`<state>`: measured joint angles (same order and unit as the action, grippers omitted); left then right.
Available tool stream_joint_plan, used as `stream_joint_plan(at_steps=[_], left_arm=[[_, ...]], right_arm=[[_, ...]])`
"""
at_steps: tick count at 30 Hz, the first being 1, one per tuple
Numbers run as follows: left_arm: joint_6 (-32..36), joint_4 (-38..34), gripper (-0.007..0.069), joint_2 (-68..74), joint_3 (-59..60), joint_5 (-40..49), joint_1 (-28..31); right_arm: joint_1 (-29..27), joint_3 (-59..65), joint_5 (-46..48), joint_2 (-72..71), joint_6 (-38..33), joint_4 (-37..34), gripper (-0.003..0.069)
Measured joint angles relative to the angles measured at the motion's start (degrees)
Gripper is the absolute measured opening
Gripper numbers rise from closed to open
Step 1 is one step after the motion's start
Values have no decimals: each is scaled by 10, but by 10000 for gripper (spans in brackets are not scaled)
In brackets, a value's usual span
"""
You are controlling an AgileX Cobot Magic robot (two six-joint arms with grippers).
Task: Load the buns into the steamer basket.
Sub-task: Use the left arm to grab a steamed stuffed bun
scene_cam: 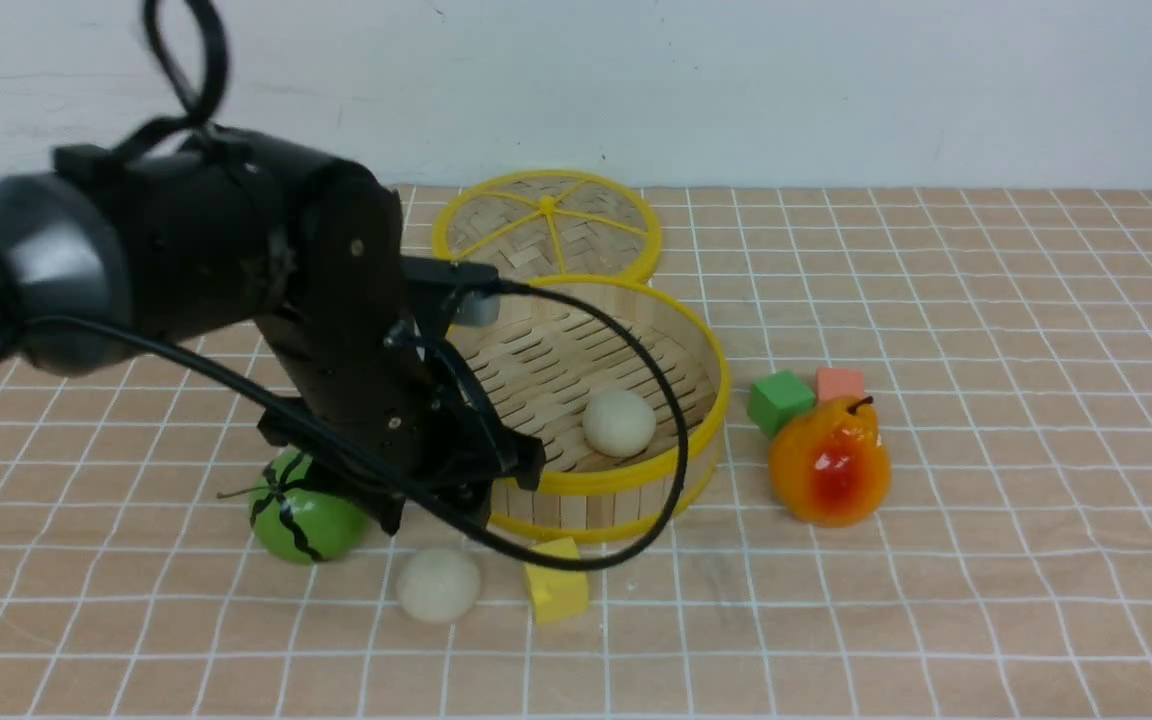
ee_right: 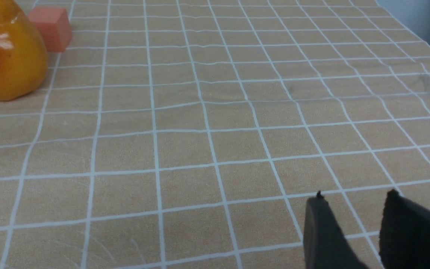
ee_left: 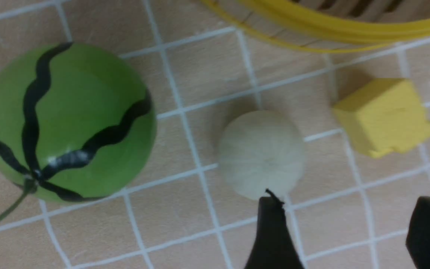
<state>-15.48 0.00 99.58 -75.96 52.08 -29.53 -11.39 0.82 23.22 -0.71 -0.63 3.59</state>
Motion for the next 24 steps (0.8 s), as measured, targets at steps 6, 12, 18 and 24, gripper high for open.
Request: stream_joint_plan(at_steps=[6, 12, 18, 24], left_arm=[[-23, 32, 322, 10, 0, 0, 0], [-26, 32, 216, 32, 1, -34, 0], [-32, 46, 206, 79, 3, -35, 0], [-67, 75, 217, 105, 4, -45, 0]], right_arm=[[0, 0, 0, 0, 0, 0, 241], [0, 0, 0, 0, 0, 0, 241], [0, 0, 0, 0, 0, 0, 241], [0, 0, 0, 0, 0, 0, 241]])
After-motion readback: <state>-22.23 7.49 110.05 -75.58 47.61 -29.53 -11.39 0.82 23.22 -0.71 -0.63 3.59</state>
